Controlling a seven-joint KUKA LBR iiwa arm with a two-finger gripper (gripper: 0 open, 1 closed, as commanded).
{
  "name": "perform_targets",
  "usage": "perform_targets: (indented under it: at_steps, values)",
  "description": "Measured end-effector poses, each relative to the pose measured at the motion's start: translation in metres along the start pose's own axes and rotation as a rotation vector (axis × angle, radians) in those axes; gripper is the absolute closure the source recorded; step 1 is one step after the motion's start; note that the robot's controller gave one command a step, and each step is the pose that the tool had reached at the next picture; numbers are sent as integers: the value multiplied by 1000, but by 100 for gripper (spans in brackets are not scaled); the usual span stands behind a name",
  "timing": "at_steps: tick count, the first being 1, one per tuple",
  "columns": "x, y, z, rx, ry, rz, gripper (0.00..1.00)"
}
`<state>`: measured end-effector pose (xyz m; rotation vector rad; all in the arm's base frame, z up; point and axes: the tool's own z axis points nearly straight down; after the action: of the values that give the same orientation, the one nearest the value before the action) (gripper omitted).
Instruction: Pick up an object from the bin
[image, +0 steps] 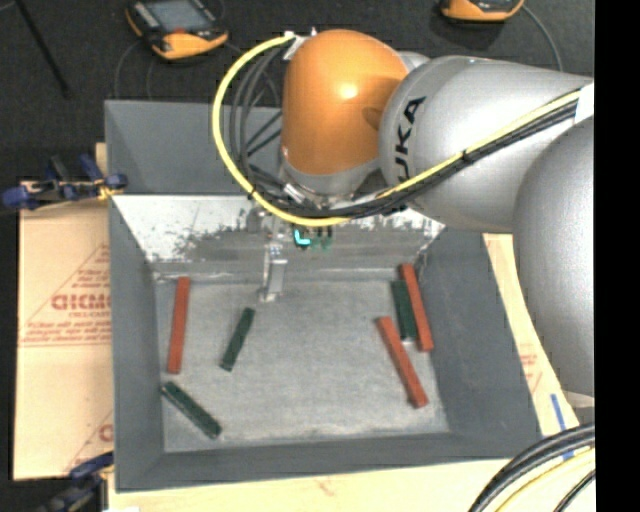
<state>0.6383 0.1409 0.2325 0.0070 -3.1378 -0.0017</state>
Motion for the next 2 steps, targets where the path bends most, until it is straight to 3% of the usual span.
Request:
perform_targets:
  at_steps: [1,2]
  values:
    - [-2,-1,-5,-1,-9,3,0]
    - [9,2,29,1,-16,-177,0]
